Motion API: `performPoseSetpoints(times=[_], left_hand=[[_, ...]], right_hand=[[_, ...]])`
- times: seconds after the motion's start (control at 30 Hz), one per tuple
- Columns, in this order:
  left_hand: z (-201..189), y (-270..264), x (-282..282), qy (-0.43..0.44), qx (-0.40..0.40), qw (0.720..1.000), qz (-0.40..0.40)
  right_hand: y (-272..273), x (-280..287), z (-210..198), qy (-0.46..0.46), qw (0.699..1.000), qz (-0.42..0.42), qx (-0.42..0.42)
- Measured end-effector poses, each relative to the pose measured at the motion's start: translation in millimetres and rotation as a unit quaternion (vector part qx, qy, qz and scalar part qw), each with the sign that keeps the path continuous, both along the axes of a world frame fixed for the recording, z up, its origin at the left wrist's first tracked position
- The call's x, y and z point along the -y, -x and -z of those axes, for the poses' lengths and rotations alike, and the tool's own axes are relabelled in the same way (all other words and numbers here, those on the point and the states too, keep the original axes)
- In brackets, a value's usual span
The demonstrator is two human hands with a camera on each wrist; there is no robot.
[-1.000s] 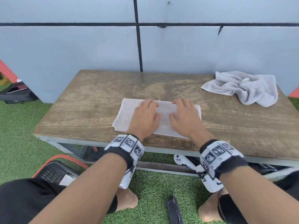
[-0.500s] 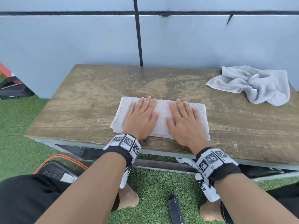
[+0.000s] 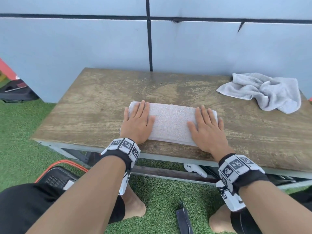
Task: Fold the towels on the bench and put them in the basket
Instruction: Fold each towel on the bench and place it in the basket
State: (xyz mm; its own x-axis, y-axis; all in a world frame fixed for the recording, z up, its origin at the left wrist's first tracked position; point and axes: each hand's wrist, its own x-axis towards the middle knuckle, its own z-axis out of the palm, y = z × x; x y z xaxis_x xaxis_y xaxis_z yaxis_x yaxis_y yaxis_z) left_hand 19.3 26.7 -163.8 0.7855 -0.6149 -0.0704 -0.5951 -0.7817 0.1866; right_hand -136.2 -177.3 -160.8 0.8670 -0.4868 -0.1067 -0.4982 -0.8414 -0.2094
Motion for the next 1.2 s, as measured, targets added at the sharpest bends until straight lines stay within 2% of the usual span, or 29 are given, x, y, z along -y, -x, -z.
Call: performPoseSetpoints(times=[0.07, 0.17, 0.23, 0.37, 0.5, 0.53, 0.6, 0.67, 0.73, 0.83, 0.9, 0.97, 1.03, 1.1, 1.2], left_hand=[[-1.9, 2.4, 1.4, -0.005, 0.003, 1.0, -0.008], [-3.2, 3.3, 3.3, -0.006, 0.007, 1.0, -0.011], [-3.4, 5.5, 3.2, -0.007, 0.004, 1.0, -0.021], [-9.7, 18.0, 3.6, -0.013, -0.007, 0.998, -0.063], [-44.4, 40.0, 4.2, -0.104, 0.033, 0.992, -0.063], [-53.3, 44.9, 3.4, -0.105, 0.026, 0.992, -0.058], [-59.0, 52.0, -5.3, -0.048, -0.028, 0.998, -0.036], [-51.4, 57.6, -19.6, 0.03, -0.071, 0.997, 0.01], [-38.8, 60.8, -35.4, 0.062, -0.068, 0.993, 0.068], [-25.1, 65.1, -52.9, 0.019, -0.046, 0.989, 0.137], [-22.2, 67.9, -57.8, -0.034, -0.012, 0.984, 0.174], [-18.6, 70.6, -56.7, -0.046, 0.016, 0.981, 0.187], [-15.6, 71.8, -53.5, -0.001, 0.023, 0.984, 0.179], [-14.0, 71.6, -50.2, 0.06, -0.006, 0.984, 0.166], [-17.1, 70.5, -47.0, 0.198, -0.09, 0.964, 0.153]], right_hand=[[4.8, -5.8, -7.7, 0.023, 1.0, -0.004, 0.017], [18.1, -26.7, -18.2, 0.095, 0.987, -0.093, 0.085], [26.1, -38.0, -19.1, 0.109, 0.979, -0.142, 0.097], [25.2, -29.9, -21.4, 0.12, 0.981, -0.133, 0.072], [16.0, -5.3, -31.9, 0.156, 0.984, -0.082, 0.028], [15.3, -0.1, -34.7, 0.145, 0.987, -0.064, 0.015], [19.9, 4.3, -35.9, 0.112, 0.992, -0.059, 0.004], [30.0, 3.1, -32.5, 0.085, 0.991, -0.095, 0.029], [42.7, 0.2, -26.9, 0.042, 0.991, -0.123, 0.045], [59.4, -2.0, -17.7, -0.055, 0.989, -0.128, 0.049], [67.3, -2.1, -12.4, -0.085, 0.984, -0.148, 0.055], [72.5, -3.7, -9.7, -0.097, 0.979, -0.173, 0.052], [74.0, -6.2, -8.9, -0.089, 0.977, -0.19, 0.022], [74.0, -8.3, -6.4, -0.057, 0.978, -0.202, 0.0], [74.8, -8.9, 0.5, -0.04, 0.98, -0.186, 0.064]])
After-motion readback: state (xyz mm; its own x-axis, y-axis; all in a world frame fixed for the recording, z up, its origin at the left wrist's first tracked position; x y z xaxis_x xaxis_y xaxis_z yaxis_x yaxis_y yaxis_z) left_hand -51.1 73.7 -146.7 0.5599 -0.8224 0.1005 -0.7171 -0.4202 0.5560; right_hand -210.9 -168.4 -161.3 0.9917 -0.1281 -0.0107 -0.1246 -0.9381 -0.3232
